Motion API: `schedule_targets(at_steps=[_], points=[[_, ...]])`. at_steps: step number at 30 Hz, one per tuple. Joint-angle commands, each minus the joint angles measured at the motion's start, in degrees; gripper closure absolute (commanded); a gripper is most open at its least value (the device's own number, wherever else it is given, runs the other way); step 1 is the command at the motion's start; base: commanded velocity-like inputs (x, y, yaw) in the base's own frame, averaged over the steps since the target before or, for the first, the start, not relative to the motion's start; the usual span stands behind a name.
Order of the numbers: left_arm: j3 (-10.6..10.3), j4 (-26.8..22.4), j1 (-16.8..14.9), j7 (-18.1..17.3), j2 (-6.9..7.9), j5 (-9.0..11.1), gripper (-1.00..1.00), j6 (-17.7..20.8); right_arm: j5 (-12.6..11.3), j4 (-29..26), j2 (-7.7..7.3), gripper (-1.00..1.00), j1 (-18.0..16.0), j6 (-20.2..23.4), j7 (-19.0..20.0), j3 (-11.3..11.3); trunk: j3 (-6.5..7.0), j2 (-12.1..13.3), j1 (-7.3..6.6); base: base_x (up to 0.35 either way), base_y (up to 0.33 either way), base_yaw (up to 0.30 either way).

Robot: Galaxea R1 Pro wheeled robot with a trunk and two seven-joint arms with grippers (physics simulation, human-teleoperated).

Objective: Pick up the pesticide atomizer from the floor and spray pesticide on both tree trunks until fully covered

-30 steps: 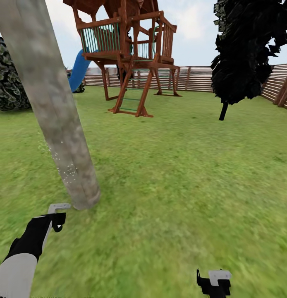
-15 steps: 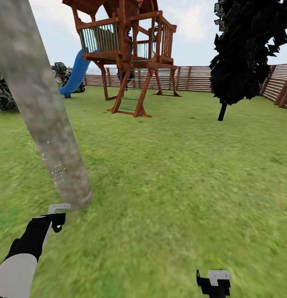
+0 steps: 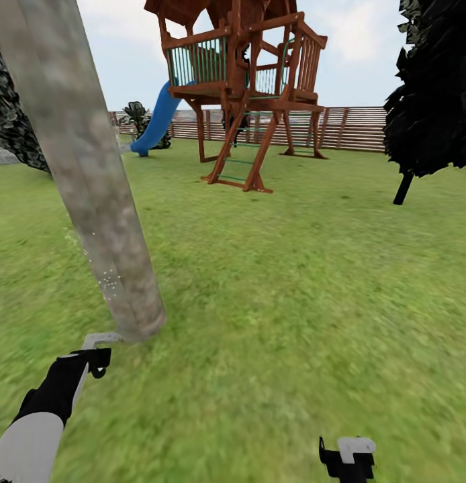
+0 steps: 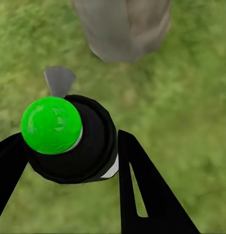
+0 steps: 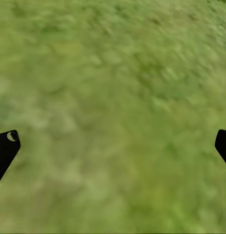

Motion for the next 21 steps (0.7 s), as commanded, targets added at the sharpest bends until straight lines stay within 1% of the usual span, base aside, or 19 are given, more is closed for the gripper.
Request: schedule_targets(at_steps=[1,4,14,17,21], points=[[0.0,0.0,0.0,0.0,-0.13,0.0,1.00,0.0,0.0,0.0,0.00,-1.00,0.0,0.0,0.0,0.0,0.00,0.0,0.00,0.306,-0.102,0.274],[0.0,0.0,0.0,0.0,-0.33,0.0,1.00,-0.1,0.0,0.0,0.00,-1.00,0.0,0.0,0.0,0.0,0.00,0.0,0.00,0.305,-0.108,0.208],[0.0,0.0,0.0,0.0,-0.30,-0.1,1.00,-0.1,0.0,0.0,0.00,-1.00,0.0,0.0,0.0,0.0,0.00,0.0,0.00,0.289,-0.144,0.019],[0.0,0.0,0.0,0.0,-0.34,-0.1,1.00,-0.1,0.0,0.0,0.00,-1.00,0.0,0.0,0.0,0.0,0.00,0.0,0.00,0.252,-0.178,0.200],[0.0,0.0,0.0,0.0,-0.35,0.0,1.00,-0.1,0.0,0.0,0.00,-1.00,0.0,0.0,0.0,0.0,0.00,0.0,0.00,0.127,-0.246,0.268]])
